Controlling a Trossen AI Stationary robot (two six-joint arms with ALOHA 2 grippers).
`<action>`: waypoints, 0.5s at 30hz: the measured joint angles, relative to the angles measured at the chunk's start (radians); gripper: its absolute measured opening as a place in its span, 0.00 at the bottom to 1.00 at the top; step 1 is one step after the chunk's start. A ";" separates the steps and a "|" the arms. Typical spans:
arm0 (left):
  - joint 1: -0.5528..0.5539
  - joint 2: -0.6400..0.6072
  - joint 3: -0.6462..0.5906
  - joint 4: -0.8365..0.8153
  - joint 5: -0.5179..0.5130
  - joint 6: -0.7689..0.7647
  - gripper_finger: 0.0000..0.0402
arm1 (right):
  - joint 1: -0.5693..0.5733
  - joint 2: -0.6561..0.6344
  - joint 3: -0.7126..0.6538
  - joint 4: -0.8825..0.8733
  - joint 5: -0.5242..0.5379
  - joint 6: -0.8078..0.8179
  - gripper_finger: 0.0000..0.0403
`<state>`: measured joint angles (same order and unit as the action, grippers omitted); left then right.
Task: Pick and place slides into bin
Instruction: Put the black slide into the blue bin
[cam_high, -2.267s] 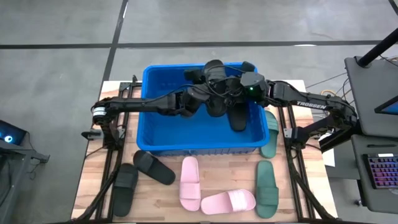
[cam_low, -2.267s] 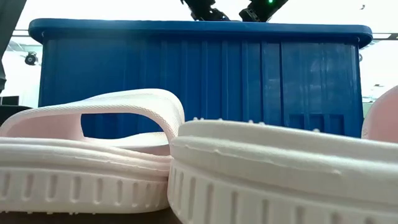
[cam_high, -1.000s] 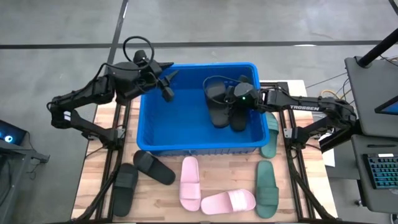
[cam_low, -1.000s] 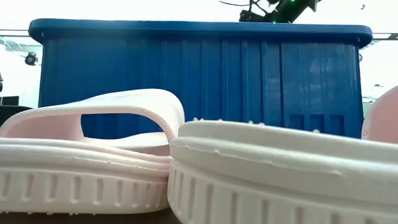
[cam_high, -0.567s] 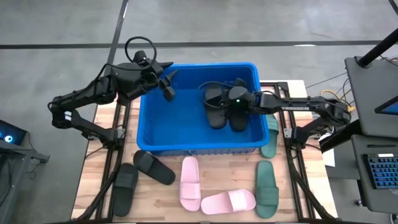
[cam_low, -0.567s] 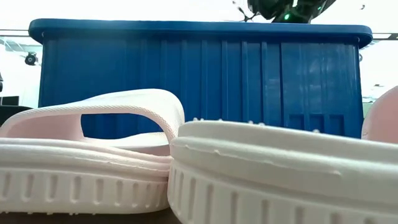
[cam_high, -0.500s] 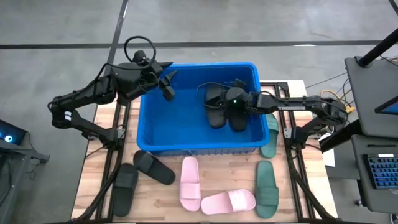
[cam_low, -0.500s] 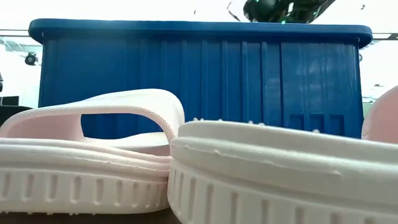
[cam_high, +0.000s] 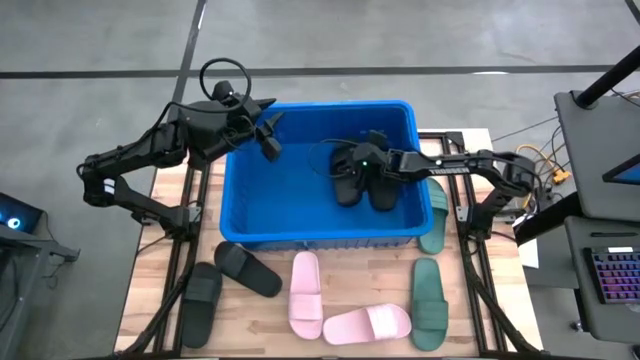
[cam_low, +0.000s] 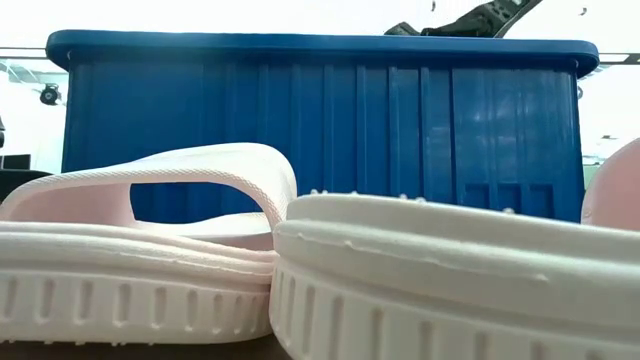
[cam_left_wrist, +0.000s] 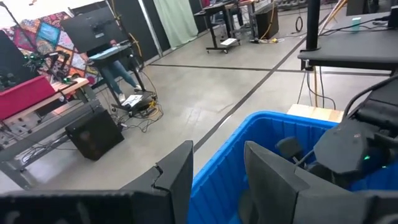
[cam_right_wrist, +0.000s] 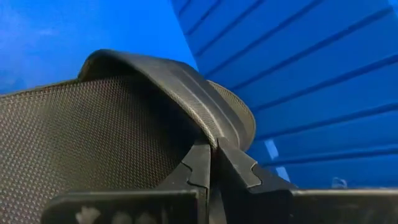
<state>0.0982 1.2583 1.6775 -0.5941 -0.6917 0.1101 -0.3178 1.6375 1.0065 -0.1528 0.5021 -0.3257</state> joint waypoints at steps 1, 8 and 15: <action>0.000 0.000 0.000 0.000 0.000 0.000 0.32 | -0.005 0.006 0.000 0.000 -0.004 -0.007 0.02; 0.000 0.000 0.000 0.000 -0.001 0.000 0.32 | -0.045 0.031 0.000 -0.003 -0.118 -0.023 0.02; 0.000 0.018 0.000 0.001 -0.002 0.000 0.32 | -0.086 0.039 0.000 -0.034 -0.123 -0.023 0.02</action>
<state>0.0982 1.2768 1.6775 -0.5934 -0.6941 0.1104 -0.4041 1.6764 1.0068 -0.1872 0.3792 -0.3489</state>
